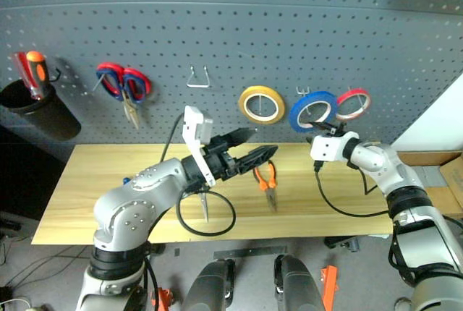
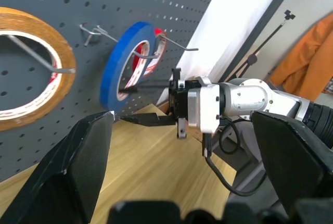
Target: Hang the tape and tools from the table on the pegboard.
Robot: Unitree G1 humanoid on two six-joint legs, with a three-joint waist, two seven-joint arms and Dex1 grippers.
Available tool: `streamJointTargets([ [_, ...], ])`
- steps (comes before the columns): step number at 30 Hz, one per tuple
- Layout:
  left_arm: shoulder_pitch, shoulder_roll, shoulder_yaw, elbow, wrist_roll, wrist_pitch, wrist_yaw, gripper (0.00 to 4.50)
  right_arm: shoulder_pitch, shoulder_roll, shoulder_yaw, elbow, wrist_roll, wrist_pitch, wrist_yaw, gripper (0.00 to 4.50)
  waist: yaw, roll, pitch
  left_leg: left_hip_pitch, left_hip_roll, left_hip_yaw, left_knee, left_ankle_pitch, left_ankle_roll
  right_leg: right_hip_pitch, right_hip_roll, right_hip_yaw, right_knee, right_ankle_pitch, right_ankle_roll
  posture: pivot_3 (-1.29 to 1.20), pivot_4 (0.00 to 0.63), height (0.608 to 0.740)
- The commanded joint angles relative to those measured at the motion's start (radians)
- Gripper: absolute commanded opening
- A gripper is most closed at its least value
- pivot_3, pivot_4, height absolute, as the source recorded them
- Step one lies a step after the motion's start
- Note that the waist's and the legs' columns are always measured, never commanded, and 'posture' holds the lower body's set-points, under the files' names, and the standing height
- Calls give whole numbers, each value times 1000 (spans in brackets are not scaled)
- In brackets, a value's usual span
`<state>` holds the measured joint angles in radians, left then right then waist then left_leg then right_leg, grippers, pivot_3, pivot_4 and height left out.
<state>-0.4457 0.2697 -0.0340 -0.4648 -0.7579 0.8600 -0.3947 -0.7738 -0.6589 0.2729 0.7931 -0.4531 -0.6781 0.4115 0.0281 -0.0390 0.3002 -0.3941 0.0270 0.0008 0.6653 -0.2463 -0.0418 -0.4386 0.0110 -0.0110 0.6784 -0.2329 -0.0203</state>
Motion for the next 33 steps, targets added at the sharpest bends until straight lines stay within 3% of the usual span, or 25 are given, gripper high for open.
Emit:
streamJointTargets([
  [1,-6,-5,-3,-38,-5,-15,1,4500,30,-22,-24,-28,23,5,-8,3426,-1,0,0,0,0,0,0,0,0,0,0,0,0,0,0,117,238,740],
  [4,-8,-8,-7,-35,-4,-17,0,4500,96,-28,-46,-93,44,37,-10,4454,0,0,0,0,0,0,0,0,0,0,0,0,0,0,0,110,235,740],
  [7,-10,-9,-10,-29,-2,-20,-4,4500,200,-45,-78,-215,81,90,15,4454,2,0,0,0,0,0,0,0,0,0,0,0,0,0,0,110,235,740],
  [14,7,-8,-17,-35,-5,-19,-11,4500,547,-89,-216,-730,199,301,74,4454,12,0,0,0,0,-1,0,0,0,1,0,-1,0,0,0,86,236,740],
  [20,34,-3,-42,-33,18,-28,-16,4500,732,-61,-276,-986,233,513,99,4454,-3,0,0,-1,1,-2,0,0,0,0,0,1,1,0,1,74,237,740],
  [29,184,49,-101,-37,154,-89,0,4500,796,120,-235,-1145,288,1052,113,4454,-6,1,-1,-1,2,-2,-1,-1,1,-1,2,0,2,0,1,49,255,740],
  [33,361,112,-52,-96,203,-102,28,4500,723,330,-216,-1184,359,1439,43,4454,-21,1,-1,-1,4,-2,-3,-1,2,-3,2,1,1,0,1,51,275,740],
])
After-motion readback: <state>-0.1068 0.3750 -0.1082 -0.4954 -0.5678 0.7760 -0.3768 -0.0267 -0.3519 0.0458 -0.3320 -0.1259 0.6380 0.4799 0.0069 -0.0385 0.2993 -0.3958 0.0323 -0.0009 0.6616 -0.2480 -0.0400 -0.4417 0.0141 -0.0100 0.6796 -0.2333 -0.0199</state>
